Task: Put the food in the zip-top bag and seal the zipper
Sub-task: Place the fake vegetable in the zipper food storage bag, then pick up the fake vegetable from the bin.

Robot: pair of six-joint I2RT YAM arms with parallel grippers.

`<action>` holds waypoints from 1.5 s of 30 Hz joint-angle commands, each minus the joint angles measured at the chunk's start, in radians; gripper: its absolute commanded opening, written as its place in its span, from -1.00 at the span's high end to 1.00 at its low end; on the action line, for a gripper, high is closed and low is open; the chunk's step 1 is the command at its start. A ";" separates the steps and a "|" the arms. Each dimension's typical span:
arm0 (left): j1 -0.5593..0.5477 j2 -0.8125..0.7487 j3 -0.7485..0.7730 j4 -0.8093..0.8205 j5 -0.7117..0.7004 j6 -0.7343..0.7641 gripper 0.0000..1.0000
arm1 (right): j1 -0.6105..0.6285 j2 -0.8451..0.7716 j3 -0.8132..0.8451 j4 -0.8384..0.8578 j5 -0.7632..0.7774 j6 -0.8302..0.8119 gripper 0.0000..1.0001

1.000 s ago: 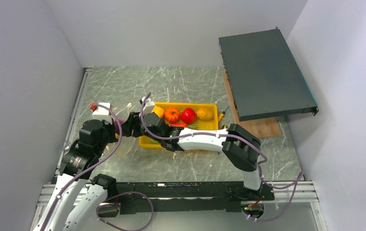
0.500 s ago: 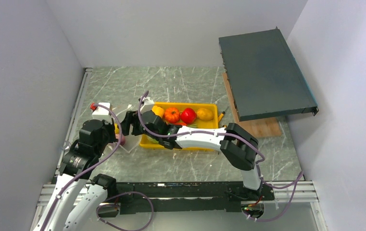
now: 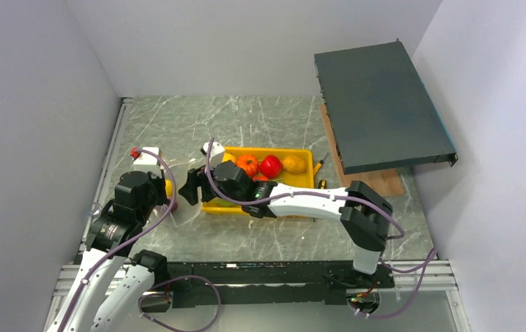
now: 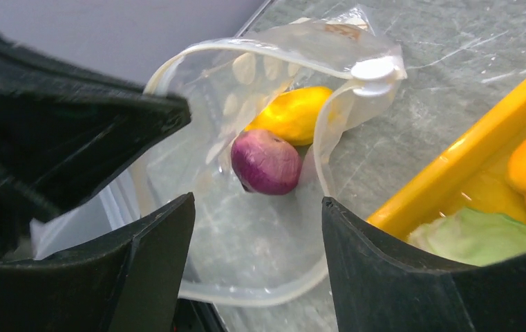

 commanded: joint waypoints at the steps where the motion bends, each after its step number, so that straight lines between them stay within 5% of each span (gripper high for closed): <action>1: -0.003 0.004 -0.001 0.030 0.020 0.007 1.00 | 0.042 -0.112 -0.038 -0.057 0.030 -0.186 -0.37; 14: -0.003 0.001 -0.007 0.028 0.016 0.011 1.00 | 0.066 -0.437 -0.270 -0.261 0.311 -0.334 -0.47; 24: -0.003 -0.005 -0.007 0.029 0.044 0.017 1.00 | -0.009 -0.492 -0.313 -0.635 0.648 -0.287 -0.52; 28: -0.003 -0.004 -0.006 0.032 0.048 0.019 1.00 | -0.098 -0.456 -0.300 -0.762 0.612 -0.179 -0.64; 31: -0.003 -0.004 -0.004 0.032 0.058 0.023 1.00 | -0.148 -0.444 -0.295 -0.797 0.543 -0.132 -0.99; 45: -0.003 -0.012 -0.007 0.038 0.081 0.032 1.00 | -0.238 -0.332 -0.334 -0.743 0.371 -0.068 -0.99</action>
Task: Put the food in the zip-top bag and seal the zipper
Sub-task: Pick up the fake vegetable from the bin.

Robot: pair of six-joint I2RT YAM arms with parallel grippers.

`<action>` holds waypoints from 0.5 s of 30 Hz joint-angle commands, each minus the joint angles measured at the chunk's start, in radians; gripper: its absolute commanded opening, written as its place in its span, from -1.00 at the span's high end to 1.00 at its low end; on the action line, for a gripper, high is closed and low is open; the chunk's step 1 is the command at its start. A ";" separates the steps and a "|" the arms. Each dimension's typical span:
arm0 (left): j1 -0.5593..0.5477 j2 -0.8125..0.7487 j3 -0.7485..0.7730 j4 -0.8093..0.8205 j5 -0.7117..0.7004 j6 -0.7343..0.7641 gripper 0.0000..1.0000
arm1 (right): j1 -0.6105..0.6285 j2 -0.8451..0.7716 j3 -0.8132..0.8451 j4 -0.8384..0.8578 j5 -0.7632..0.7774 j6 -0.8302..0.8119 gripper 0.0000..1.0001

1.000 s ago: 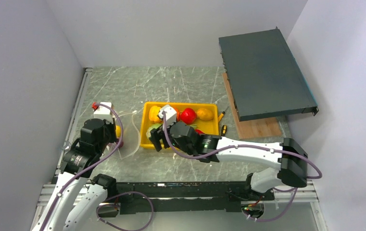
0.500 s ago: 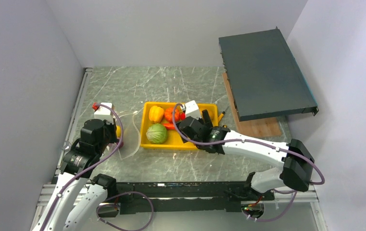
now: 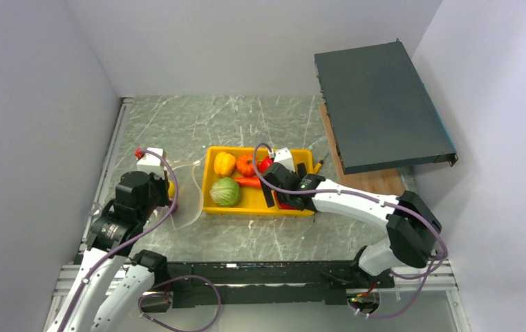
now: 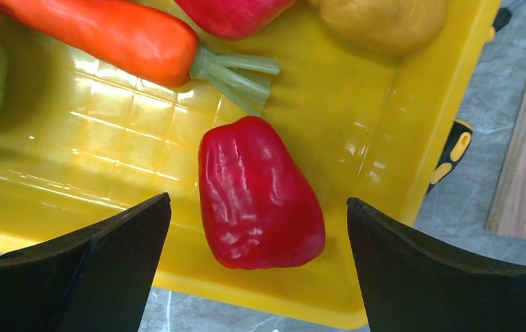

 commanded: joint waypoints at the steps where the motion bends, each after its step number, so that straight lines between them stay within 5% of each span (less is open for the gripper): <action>1: -0.003 -0.016 -0.003 0.038 0.016 0.010 1.00 | -0.011 0.058 -0.008 0.021 -0.029 0.041 -0.99; 7: -0.003 -0.008 -0.001 0.039 0.019 0.012 1.00 | -0.018 0.146 -0.010 0.040 -0.010 0.034 -0.86; 15: -0.003 -0.014 -0.004 0.041 0.006 0.011 1.00 | -0.019 0.140 -0.003 0.054 -0.030 -0.004 -0.33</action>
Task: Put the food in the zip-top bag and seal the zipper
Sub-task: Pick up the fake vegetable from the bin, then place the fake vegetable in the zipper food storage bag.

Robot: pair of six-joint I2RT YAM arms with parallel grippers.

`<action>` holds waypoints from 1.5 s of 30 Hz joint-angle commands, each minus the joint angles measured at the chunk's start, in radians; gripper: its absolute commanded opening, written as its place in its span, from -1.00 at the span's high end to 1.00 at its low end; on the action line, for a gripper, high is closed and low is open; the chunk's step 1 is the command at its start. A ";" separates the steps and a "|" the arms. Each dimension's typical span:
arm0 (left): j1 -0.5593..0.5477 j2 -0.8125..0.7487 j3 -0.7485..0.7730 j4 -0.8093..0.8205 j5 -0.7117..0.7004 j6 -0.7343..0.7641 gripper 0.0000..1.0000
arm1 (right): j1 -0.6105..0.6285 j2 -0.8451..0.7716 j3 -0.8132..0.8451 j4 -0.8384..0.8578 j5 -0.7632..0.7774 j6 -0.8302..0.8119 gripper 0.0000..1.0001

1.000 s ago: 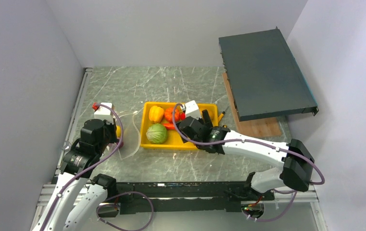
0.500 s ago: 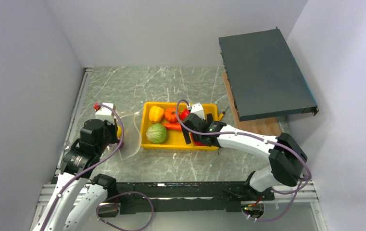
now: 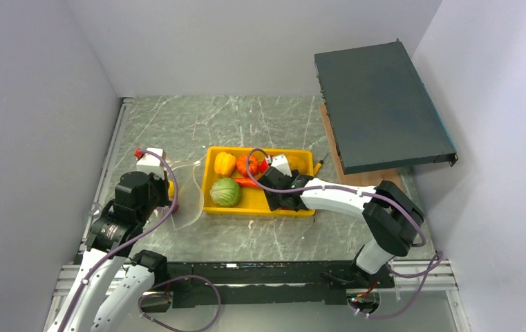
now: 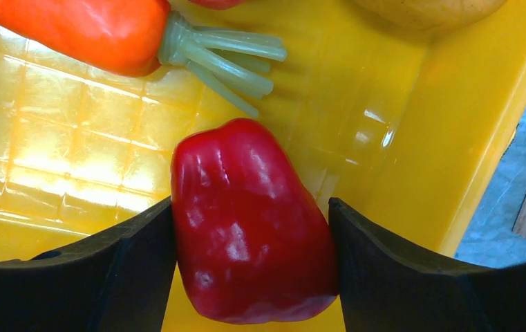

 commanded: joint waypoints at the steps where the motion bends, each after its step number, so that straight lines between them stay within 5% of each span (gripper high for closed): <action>1: -0.003 -0.007 -0.004 0.041 0.001 0.009 1.00 | 0.002 -0.032 0.013 0.015 -0.001 -0.027 -0.25; 6: -0.003 0.004 -0.001 0.039 0.002 0.010 1.00 | 0.002 -0.106 0.025 -0.001 0.015 -0.049 0.39; 17: -0.003 -0.006 -0.003 0.038 -0.008 0.006 1.00 | 0.016 -0.292 0.014 0.089 -0.114 -0.073 0.98; 28: -0.003 -0.013 -0.003 0.037 -0.015 0.004 1.00 | 0.073 -0.264 -0.014 0.601 -0.619 0.047 1.00; 35: -0.003 -0.024 -0.003 0.036 -0.025 0.002 1.00 | 0.224 -0.101 0.126 0.720 -0.583 0.042 1.00; 45: -0.002 -0.043 -0.005 0.040 -0.042 0.001 1.00 | 0.243 0.144 0.305 0.804 -0.622 0.130 0.93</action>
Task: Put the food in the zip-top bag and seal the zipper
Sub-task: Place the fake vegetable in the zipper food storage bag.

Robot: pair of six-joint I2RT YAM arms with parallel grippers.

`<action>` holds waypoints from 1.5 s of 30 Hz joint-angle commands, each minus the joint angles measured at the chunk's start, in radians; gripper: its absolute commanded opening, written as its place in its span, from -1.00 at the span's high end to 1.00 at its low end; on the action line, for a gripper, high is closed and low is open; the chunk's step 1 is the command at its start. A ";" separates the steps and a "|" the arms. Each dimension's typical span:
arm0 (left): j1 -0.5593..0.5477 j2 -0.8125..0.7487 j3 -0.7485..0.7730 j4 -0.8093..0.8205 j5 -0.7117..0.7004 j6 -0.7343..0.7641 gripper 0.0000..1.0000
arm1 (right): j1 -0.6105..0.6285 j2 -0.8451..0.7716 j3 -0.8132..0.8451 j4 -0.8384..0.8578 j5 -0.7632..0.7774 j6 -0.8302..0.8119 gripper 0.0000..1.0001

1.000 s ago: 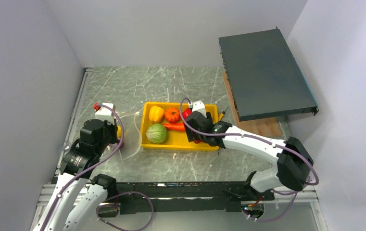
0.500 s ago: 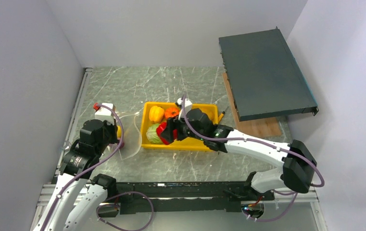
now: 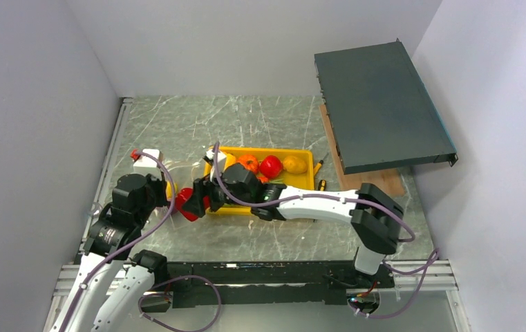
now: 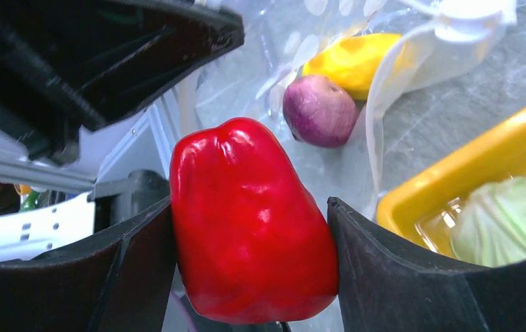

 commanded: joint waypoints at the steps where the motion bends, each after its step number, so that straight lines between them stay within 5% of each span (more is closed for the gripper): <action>1: -0.003 -0.015 -0.004 0.039 -0.016 0.001 1.00 | -0.001 0.090 0.122 0.087 -0.015 0.041 0.92; 7: -0.003 -0.026 -0.004 0.038 -0.017 -0.001 1.00 | 0.003 0.190 0.236 0.046 0.067 0.046 0.69; 10: -0.003 -0.033 -0.005 0.041 -0.014 0.001 1.00 | 0.021 0.211 0.263 0.005 0.231 0.040 0.60; 14: -0.003 -0.043 -0.007 0.045 -0.012 0.000 1.00 | 0.023 0.227 0.209 0.114 0.345 0.114 0.59; 22: -0.003 -0.034 -0.009 0.047 0.013 0.003 1.00 | 0.004 0.296 0.151 0.382 0.332 0.274 0.60; 29: -0.002 -0.046 -0.016 0.058 0.032 0.010 1.00 | -0.022 0.374 0.223 0.346 0.351 0.361 0.42; 36: -0.003 -0.039 -0.013 0.057 0.027 0.011 1.00 | -0.037 0.422 0.290 0.288 0.358 0.398 0.07; 45: -0.003 -0.056 -0.011 0.049 -0.012 0.000 1.00 | -0.049 0.453 0.368 0.182 0.267 0.377 -0.78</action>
